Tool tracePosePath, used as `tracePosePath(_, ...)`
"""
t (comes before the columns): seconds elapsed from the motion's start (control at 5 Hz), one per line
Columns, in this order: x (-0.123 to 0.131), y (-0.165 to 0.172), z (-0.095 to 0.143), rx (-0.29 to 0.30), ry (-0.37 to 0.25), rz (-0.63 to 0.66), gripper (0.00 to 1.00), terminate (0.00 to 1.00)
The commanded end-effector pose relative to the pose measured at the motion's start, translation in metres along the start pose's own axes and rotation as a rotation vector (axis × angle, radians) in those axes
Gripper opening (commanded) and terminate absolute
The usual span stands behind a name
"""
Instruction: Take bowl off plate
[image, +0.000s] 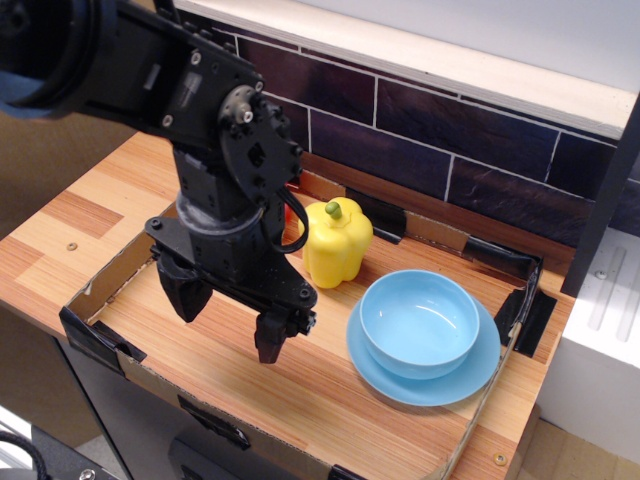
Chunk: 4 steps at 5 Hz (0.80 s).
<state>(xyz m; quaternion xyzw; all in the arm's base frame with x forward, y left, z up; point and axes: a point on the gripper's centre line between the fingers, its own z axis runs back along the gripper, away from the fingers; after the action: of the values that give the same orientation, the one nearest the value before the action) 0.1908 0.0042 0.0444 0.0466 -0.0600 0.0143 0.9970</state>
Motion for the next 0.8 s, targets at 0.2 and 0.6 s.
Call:
tracePosePath(0.2, 0.025, -0.027, 0.002, -0.025, -0.082, 0.216, 1.0, 0.0)
tracePosePath(0.6, 0.048, -0.053, 0.009, -0.063, -0.082, 0.353, 1.0, 0.0)
